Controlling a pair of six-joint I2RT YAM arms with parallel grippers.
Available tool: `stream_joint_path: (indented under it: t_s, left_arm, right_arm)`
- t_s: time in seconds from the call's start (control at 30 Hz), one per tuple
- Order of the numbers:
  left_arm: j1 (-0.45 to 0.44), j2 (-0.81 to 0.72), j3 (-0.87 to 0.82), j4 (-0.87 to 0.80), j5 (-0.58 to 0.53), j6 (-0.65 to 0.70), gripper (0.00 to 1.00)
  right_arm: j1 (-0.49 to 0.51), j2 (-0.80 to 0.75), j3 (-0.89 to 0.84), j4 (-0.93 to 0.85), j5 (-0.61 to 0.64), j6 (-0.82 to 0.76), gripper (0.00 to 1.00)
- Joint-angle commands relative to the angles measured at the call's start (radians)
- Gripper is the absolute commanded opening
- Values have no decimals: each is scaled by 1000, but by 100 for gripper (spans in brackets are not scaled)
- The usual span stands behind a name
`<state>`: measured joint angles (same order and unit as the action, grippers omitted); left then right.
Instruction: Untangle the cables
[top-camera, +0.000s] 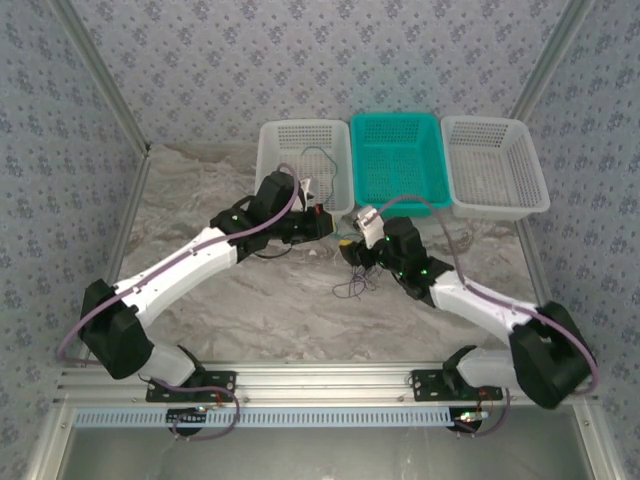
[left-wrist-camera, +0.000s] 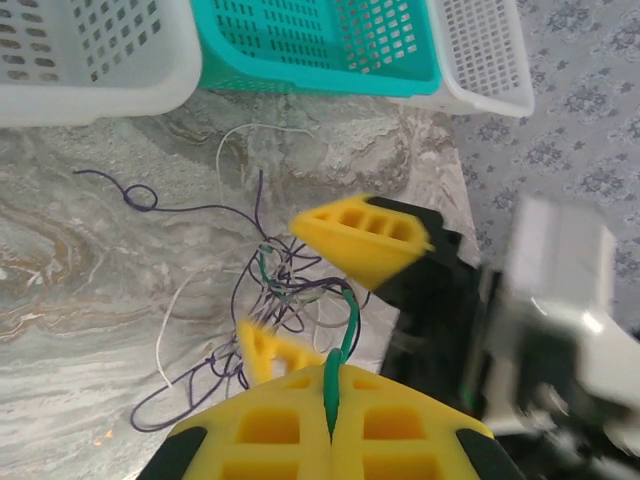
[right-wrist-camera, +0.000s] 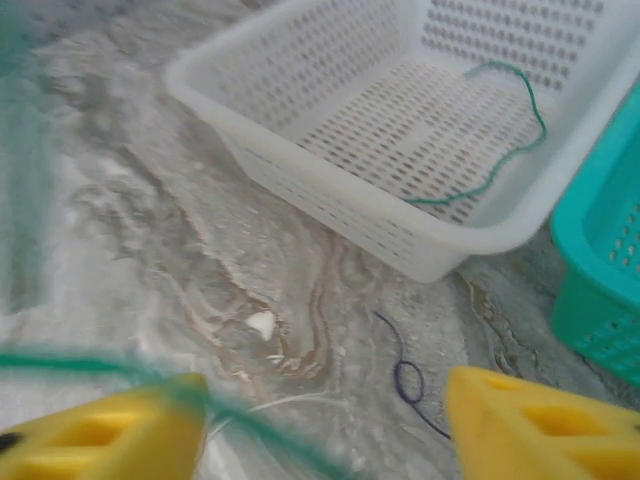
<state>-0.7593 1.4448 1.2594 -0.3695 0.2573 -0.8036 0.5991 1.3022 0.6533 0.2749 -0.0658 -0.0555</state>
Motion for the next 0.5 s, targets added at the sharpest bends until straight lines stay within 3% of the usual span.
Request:
stream_joint_path:
  t_s: [0.0, 0.07, 0.27, 0.47]
  left_arm:
    - [4, -88, 11, -58, -51, 29, 0]
    - [24, -150, -8, -77, -106, 23, 0]
    - [174, -413, -155, -104, -281, -65, 0]
    - [329, -542, -258, -175, -248, -104, 0]
  right_arm:
    - [-18, 85, 51, 42, 118, 42, 29]
    - [-37, 125, 49, 25, 157, 131, 21]
    - [-125, 200, -52, 0, 184, 392, 19]
    - [-152, 210, -108, -18, 178, 425, 18]
